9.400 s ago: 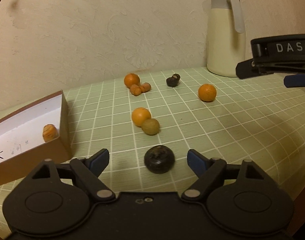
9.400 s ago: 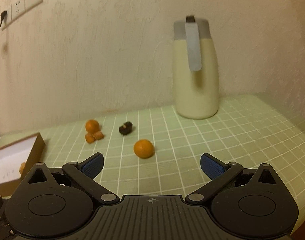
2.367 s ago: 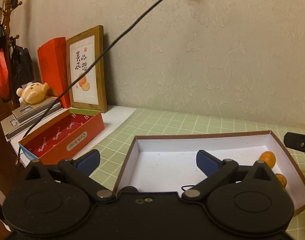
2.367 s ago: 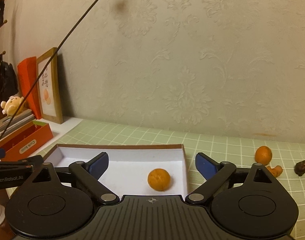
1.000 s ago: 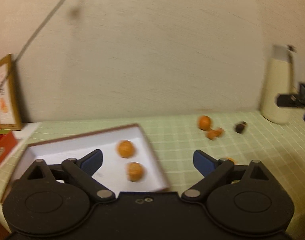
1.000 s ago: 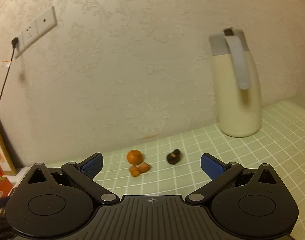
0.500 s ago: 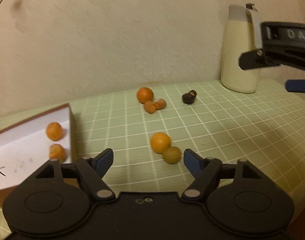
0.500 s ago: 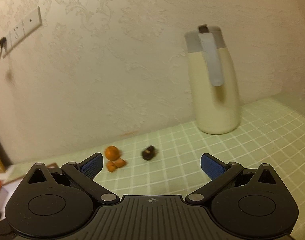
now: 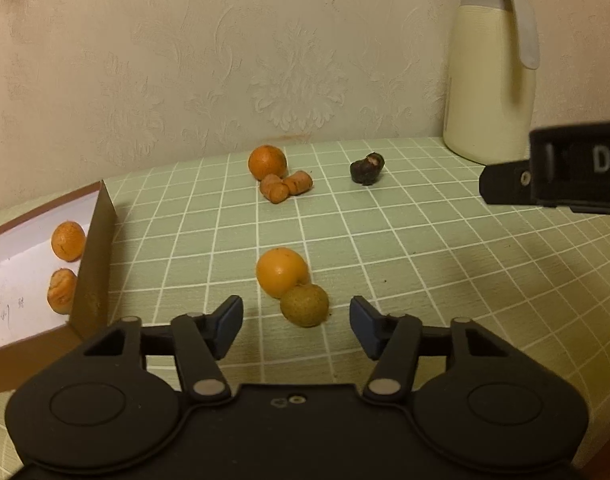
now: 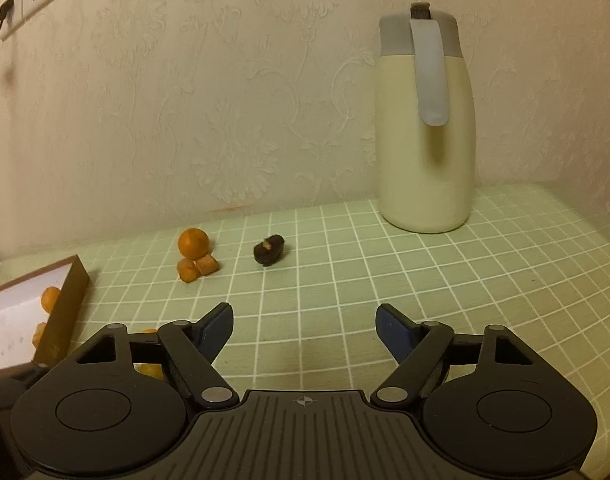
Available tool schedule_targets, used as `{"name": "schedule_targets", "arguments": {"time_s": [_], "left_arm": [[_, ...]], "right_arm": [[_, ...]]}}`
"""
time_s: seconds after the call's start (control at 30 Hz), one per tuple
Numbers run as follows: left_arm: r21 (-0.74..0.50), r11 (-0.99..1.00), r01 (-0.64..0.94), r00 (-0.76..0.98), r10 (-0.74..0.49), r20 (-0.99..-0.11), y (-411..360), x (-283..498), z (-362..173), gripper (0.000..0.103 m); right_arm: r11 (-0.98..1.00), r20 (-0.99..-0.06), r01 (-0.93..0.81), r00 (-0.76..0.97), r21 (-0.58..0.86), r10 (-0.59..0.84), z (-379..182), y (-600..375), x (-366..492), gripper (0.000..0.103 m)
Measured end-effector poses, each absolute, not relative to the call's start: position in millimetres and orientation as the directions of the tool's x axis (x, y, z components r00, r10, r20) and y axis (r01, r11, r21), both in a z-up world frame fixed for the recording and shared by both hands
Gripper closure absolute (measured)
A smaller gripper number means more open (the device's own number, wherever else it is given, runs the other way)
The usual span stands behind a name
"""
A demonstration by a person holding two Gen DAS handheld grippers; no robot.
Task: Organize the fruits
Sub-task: 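Grasp the small greenish-yellow fruit with the left tool while the right tool grasps an orange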
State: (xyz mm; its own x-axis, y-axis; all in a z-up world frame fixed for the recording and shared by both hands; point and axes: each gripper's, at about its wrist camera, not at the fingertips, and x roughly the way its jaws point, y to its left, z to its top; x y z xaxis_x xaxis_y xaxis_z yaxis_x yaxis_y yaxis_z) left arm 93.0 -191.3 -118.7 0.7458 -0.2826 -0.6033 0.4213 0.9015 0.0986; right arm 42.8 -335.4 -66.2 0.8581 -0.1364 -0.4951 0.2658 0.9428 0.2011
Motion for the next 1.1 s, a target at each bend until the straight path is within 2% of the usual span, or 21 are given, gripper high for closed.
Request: {"name": "schedule_targets", "arguments": {"time_s": [0.13,0.3,0.8,0.83,0.87,0.93,1.1], "left_arm": [[0.087,0.907,0.412,0.74,-0.277,-0.613,-193,99,-122,0.075],[0.079,0.912,0.403,0.742,-0.275,-0.611,-188,102,-122,0.085],[0.102,0.93,0.353,0.759,-0.221,-0.613,-148,111,-121,0.085],[0.104,0.931,0.351,0.76,-0.219,-0.612,-146,111,-121,0.085],[0.104,0.932,0.349,0.761,-0.217,-0.611,-144,110,-121,0.085],[0.106,0.934,0.341,0.764,-0.209,-0.611,-140,110,-121,0.085],[0.113,0.939,0.324,0.771,-0.192,-0.607,-132,111,-120,0.085]], "right_arm": [[0.941,-0.496,0.26,0.859,0.214,-0.125,-67,-335,48,0.025],[0.942,-0.504,0.248,0.857,0.224,-0.106,-69,-334,54,0.025],[0.958,-0.532,0.14,0.847,0.25,0.015,-83,-299,85,0.025],[0.96,-0.535,0.13,0.844,0.25,0.025,-84,-295,87,0.027],[0.96,-0.539,0.121,0.842,0.251,0.035,-86,-292,90,0.037],[0.96,-0.556,0.103,0.829,0.259,0.061,-90,-286,97,0.047],[0.957,-0.574,0.081,0.813,0.28,0.099,-97,-275,111,0.047]]}}
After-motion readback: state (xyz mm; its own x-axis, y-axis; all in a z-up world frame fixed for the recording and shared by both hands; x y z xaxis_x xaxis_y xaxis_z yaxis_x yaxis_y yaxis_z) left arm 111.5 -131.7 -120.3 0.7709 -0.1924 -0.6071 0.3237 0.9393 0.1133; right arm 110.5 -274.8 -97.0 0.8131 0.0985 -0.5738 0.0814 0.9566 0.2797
